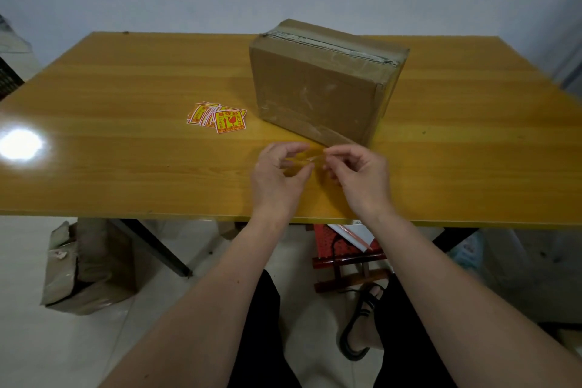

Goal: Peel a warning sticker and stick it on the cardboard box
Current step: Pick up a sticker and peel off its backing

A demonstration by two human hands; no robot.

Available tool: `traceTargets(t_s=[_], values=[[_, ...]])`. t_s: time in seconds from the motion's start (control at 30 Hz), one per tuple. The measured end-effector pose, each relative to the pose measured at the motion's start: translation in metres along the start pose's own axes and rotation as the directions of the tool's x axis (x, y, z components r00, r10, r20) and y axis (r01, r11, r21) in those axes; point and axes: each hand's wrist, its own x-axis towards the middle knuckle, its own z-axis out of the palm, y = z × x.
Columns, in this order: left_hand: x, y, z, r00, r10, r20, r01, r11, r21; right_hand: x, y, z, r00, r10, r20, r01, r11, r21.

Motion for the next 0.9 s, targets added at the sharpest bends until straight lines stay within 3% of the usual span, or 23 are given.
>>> traceTargets(t_s=[0.1, 0.3, 0.37, 0.47, 0.9], values=[[-0.0014, 0.0001, -0.0007, 0.998, 0.061, -0.008, -0.060, 0.997, 0.046, -0.0013, 0.0024, 0.0020, 0.999, -0.033, 0.020, 0.035, 0.996, -0.084], [-0.0020, -0.0045, 0.0030, 0.994, 0.026, -0.106, -0.023, 0.999, 0.031, -0.0031, -0.0003, 0.0030, 0.997, -0.041, -0.069, 0.034, 0.994, -0.105], [-0.0011, -0.0057, 0.0029, 0.992, 0.023, -0.126, -0.017, 0.999, 0.047, -0.0049, -0.0023, 0.0025, 0.999, -0.032, -0.017, 0.030, 0.995, -0.098], [-0.0002, -0.0068, 0.0028, 0.993, 0.004, -0.122, 0.003, 0.998, 0.061, -0.0078, -0.0047, 0.0032, 0.994, -0.013, 0.110, 0.021, 0.997, -0.075], [0.0014, -0.0039, 0.0023, 0.998, -0.069, -0.014, 0.069, 0.996, 0.062, -0.0032, -0.0025, 0.0037, 0.991, 0.014, 0.133, -0.007, 0.998, -0.055]])
